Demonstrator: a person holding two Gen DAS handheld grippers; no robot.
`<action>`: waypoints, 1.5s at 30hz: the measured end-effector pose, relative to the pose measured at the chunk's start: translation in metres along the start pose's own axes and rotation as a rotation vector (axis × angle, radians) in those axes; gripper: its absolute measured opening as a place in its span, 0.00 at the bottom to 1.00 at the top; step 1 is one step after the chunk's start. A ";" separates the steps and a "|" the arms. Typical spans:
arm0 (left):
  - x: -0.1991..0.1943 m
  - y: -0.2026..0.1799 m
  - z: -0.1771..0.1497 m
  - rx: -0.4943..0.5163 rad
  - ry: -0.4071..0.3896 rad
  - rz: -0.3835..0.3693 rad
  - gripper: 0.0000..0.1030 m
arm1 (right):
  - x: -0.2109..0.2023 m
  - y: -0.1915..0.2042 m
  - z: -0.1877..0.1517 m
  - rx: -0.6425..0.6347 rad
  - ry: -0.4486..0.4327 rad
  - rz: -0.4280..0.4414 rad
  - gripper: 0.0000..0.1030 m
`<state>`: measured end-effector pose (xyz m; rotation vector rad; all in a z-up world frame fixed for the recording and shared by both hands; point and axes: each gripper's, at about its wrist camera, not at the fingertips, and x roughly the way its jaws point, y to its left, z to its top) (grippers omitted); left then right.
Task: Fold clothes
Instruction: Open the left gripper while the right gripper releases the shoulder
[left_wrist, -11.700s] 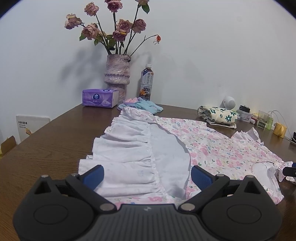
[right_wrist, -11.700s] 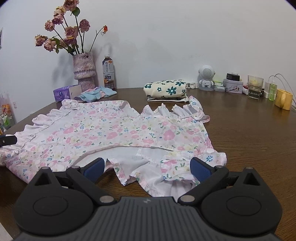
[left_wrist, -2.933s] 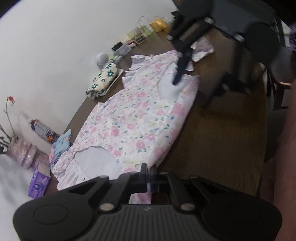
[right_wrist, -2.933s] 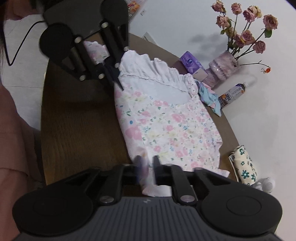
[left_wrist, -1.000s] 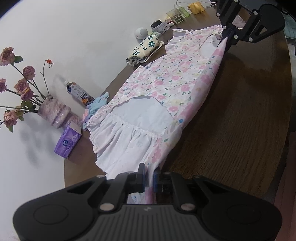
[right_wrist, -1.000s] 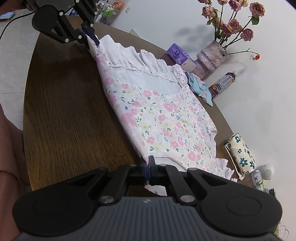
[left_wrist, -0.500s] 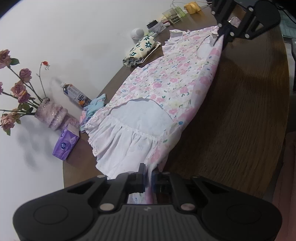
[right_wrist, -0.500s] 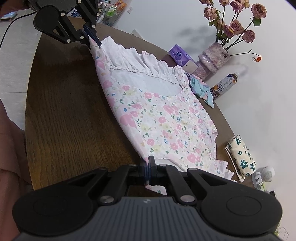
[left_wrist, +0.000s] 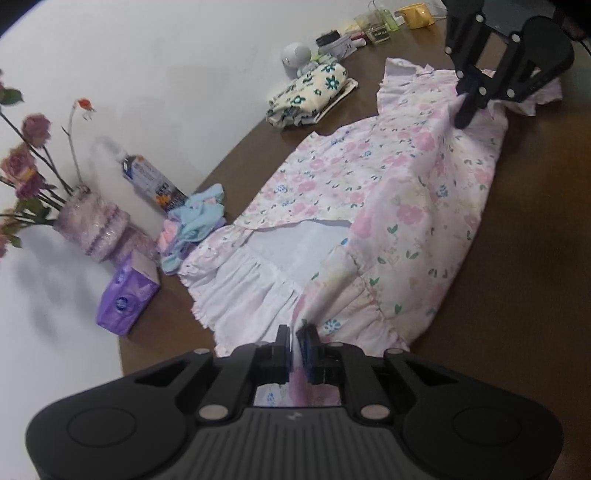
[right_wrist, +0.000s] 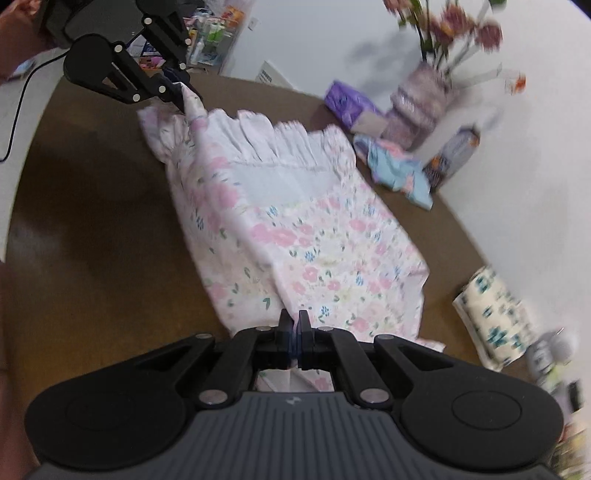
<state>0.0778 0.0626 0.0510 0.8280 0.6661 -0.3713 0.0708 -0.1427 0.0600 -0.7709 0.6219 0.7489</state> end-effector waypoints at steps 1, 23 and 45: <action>0.006 0.001 0.001 -0.003 0.006 -0.007 0.09 | 0.005 -0.006 -0.001 0.022 0.006 0.012 0.02; 0.036 0.008 -0.010 -0.129 0.038 -0.019 0.09 | 0.043 -0.077 -0.015 0.423 0.001 0.047 0.02; -0.025 0.012 0.006 -0.253 -0.174 0.071 0.42 | 0.042 -0.073 -0.014 0.529 -0.009 -0.089 0.18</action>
